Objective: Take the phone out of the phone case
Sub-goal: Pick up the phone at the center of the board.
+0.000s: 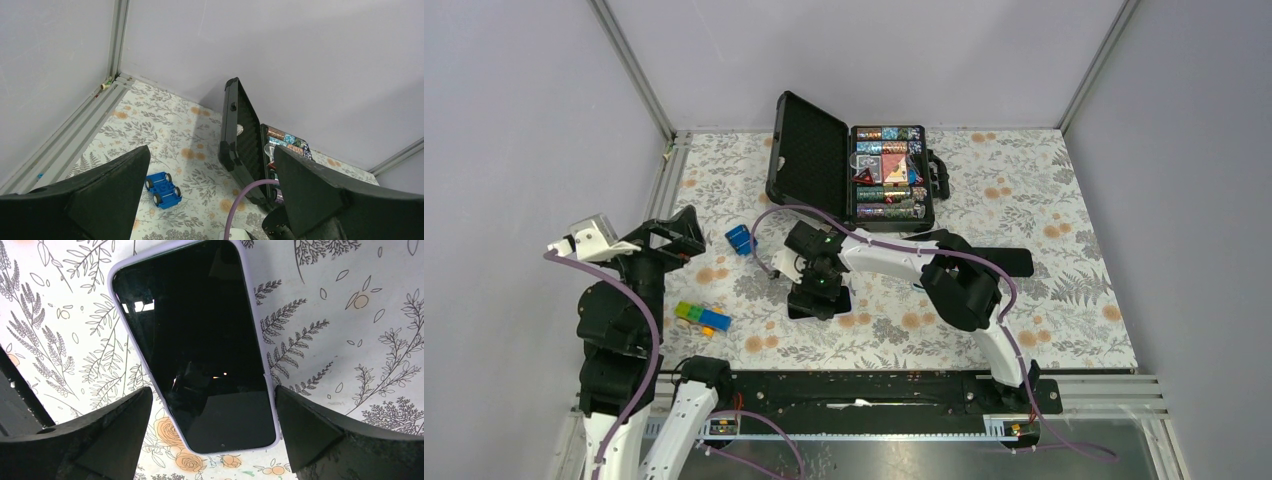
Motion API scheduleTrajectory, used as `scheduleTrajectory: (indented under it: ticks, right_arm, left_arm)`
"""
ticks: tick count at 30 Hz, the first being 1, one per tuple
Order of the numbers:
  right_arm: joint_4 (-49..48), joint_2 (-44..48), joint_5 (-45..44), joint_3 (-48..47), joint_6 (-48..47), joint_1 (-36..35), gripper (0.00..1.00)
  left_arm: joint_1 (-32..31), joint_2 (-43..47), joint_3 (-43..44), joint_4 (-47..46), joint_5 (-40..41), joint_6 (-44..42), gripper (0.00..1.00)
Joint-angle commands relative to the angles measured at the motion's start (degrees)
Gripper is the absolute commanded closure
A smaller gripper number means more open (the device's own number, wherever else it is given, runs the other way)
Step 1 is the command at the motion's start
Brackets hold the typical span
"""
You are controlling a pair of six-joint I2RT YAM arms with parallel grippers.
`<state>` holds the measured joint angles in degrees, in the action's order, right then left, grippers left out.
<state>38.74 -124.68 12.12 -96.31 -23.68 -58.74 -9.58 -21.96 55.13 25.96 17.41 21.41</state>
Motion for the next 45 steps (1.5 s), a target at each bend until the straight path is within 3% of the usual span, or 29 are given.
scheduleTrajectory:
  ticks: [1, 6, 14, 18, 21, 24, 29, 35, 39, 41, 45]
  right_arm:
    - [3.11, 0.41, 1.38, -0.48, -2.60, -0.57, 0.02]
    - [3.28, -0.21, 0.53, -0.02, -2.48, -0.61, 0.02]
    - [-2.67, -0.48, -9.71, 4.36, -1.93, -2.15, 0.02]
    - [-4.97, 0.63, -9.43, 7.02, -1.31, -2.61, 0.02]
    - [-2.78, -0.16, -7.49, 6.15, -2.08, -2.61, 0.11]
    - [1.87, -1.80, -7.37, 3.56, -2.47, -2.67, 0.14]
    - [2.22, -2.37, -9.29, 3.85, -1.95, -2.61, 0.01]
    - [6.20, -5.55, -11.06, 0.82, -2.73, -2.61, 0.00]
    - [7.14, -5.53, -9.23, 0.54, -2.97, -2.61, 0.10]
    - [7.73, -5.76, -7.76, 0.25, -2.78, -2.48, 0.21]
    - [9.03, -6.40, -6.53, -1.01, -2.15, -2.22, 0.29]
  left_arm:
    - [0.18, -0.72, -0.29, -2.83, 2.02, 0.20, 0.01]
    - [0.18, -0.96, -0.43, -2.99, 1.76, 0.21, 0.01]
    - [0.18, -0.59, -1.08, -2.05, 1.42, 0.38, 0.01]
    - [0.18, -0.47, -1.15, -1.53, 1.21, 0.47, 0.01]
    - [0.18, -0.40, -0.96, -1.37, 0.96, 0.48, 0.01]
    - [0.18, -0.16, -0.58, -0.88, 1.00, 0.24, 0.01]
    - [0.18, 0.57, -0.62, -0.67, -0.08, -0.04, 0.01]
    - [0.18, 1.04, -0.86, -2.30, -6.99, -0.75, 0.01]
    - [0.18, 0.90, -0.64, -2.00, -7.07, -0.93, 0.01]
    - [0.18, 0.94, -0.64, -1.79, -7.12, -0.86, 0.01]
    - [0.18, 0.94, -0.60, -1.46, -7.61, -0.63, 0.01]
